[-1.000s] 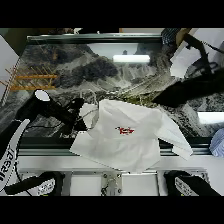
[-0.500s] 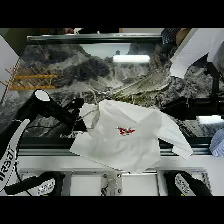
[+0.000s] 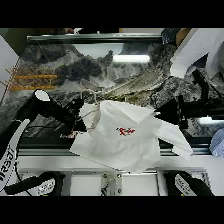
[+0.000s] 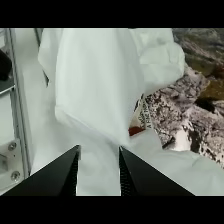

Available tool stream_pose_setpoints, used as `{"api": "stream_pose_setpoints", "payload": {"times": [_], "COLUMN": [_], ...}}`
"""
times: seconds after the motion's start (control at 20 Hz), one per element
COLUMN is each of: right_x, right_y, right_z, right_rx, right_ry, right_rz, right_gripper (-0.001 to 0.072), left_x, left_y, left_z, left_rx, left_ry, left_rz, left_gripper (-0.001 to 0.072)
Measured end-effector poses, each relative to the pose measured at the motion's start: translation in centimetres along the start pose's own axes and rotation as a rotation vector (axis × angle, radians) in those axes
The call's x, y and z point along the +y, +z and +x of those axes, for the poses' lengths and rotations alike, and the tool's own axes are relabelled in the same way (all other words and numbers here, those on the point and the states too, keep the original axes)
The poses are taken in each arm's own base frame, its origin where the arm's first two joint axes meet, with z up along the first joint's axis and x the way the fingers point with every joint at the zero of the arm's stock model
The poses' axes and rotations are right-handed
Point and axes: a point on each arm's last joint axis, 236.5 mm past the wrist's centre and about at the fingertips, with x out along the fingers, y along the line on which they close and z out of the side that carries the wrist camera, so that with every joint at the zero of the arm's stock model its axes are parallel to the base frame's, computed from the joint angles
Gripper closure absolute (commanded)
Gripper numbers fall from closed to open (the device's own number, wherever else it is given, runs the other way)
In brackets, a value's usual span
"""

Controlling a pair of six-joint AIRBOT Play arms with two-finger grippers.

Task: Fold the clothes and pants, and hang the long-sleeved shirts on hangers.

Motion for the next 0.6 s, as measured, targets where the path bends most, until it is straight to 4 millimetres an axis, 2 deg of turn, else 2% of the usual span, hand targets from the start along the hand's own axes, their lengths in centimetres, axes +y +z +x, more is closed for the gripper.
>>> {"api": "stream_pose_setpoints", "payload": {"times": [0.1,0.4,0.6], "right_x": [-0.5,-1.6,-1.9], "right_y": [-0.7,-1.5,-0.3], "right_z": [0.3,1.1,0.9], "right_rx": [0.016,0.008,-0.054], "right_ry": [0.014,0.055,0.053], "right_rz": [0.001,-0.005,-0.037], "right_gripper": [0.0178,0.0168,0.0168], "left_x": [0.0,0.2,0.2], "left_y": [0.0,-0.1,0.0], "left_z": [0.0,-0.2,-0.2], "left_rx": [-0.001,-0.003,-0.01], "left_ry": [0.002,0.008,0.009], "left_rz": [-0.003,-0.006,-0.006], "left_gripper": [0.0694,0.0694,0.0694]}}
